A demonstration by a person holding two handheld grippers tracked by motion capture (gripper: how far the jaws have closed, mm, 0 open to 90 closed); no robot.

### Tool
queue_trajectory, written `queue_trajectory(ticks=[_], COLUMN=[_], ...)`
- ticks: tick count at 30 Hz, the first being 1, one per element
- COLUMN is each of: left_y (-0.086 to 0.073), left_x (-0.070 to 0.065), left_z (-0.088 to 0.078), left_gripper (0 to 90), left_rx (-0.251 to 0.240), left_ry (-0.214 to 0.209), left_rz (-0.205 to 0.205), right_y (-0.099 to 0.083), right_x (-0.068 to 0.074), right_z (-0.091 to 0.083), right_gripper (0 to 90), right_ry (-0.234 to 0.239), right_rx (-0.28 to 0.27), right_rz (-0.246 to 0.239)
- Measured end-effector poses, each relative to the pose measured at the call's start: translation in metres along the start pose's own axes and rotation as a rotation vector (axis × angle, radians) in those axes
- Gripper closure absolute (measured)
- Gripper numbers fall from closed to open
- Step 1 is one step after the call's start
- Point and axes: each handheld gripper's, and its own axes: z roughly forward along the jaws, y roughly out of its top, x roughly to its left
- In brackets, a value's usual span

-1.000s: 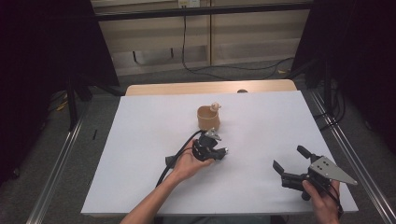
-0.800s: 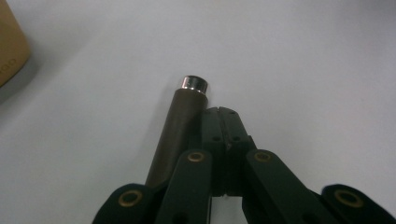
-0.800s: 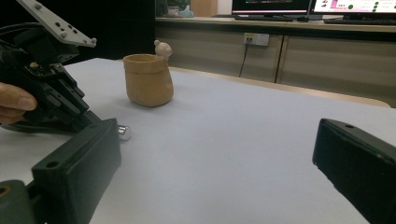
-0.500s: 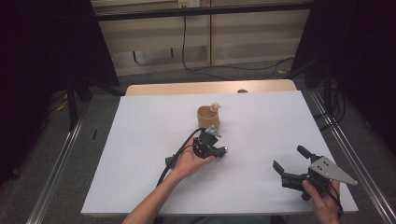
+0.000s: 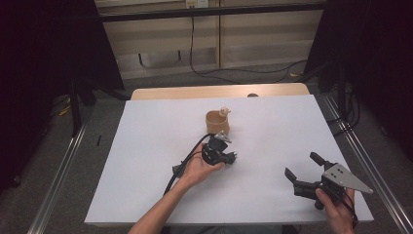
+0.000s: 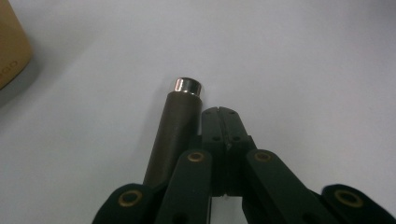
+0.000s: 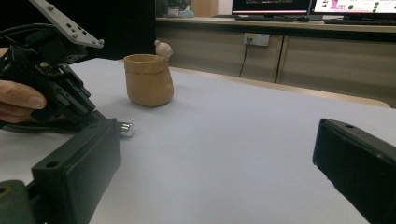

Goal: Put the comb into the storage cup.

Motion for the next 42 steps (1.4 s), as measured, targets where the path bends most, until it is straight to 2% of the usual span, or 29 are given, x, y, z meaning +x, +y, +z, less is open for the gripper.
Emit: queue_trajectory(ticks=[13,14,16,18,19,28,33,35,36,40,41,42], left_y=[0.004,0.004,0.005,0.006,0.007,-0.001,-0.009,-0.01,-0.012,-0.015,-0.015,-0.015], left_x=[0.002,0.0,-0.003,-0.002,0.0,0.01,0.01,0.01,0.011,0.012,0.012,0.013], left_z=[0.002,0.0,-0.006,-0.01,-0.018,-0.046,-0.054,-0.054,-0.056,-0.062,-0.063,-0.065], left_gripper=[90.0,90.0,90.0,90.0,90.0,87.2,80.3,72.6,68.8,56.2,50.2,47.8], left_rx=[-0.002,0.005,-0.011,-0.022,-0.056,-0.093,-0.124,-0.123,-0.126,-0.148,-0.152,-0.15], left_ry=[0.006,0.003,-0.005,-0.01,-0.023,-0.011,0.008,0.017,0.035,0.047,0.046,0.04], left_rz=[-0.009,0.009,0.031,0.032,0.033,0.04,0.046,0.046,0.043,0.034,0.029,0.035], right_y=[0.0,0.0,0.0,0.0,0.0,0.0,0.0,0.0,0.0,0.0,0.0,0.0], right_x=[0.0,0.0,0.0,-0.001,0.0,0.0,0.0,0.0,0.0,0.0,0.0,0.0], right_z=[0.0,0.0,-0.001,0.0,-0.001,-0.001,-0.001,0.0,0.0,-0.001,-0.001,-0.001], right_gripper=[0.7,0.6,0.6,0.6,0.6,0.6,0.6,0.6,0.6,0.6,0.6,0.6], right_ry=[0.0,0.002,0.002,0.0,0.0,0.004,-0.001,0.001,0.0,0.001,0.0,-0.001], right_rx=[-0.001,-0.003,-0.001,-0.001,-0.001,-0.002,-0.001,-0.002,-0.001,-0.003,-0.001,-0.001], right_rz=[0.001,-0.003,0.0,-0.001,0.003,-0.001,-0.001,-0.001,-0.001,-0.001,-0.001,-0.002])
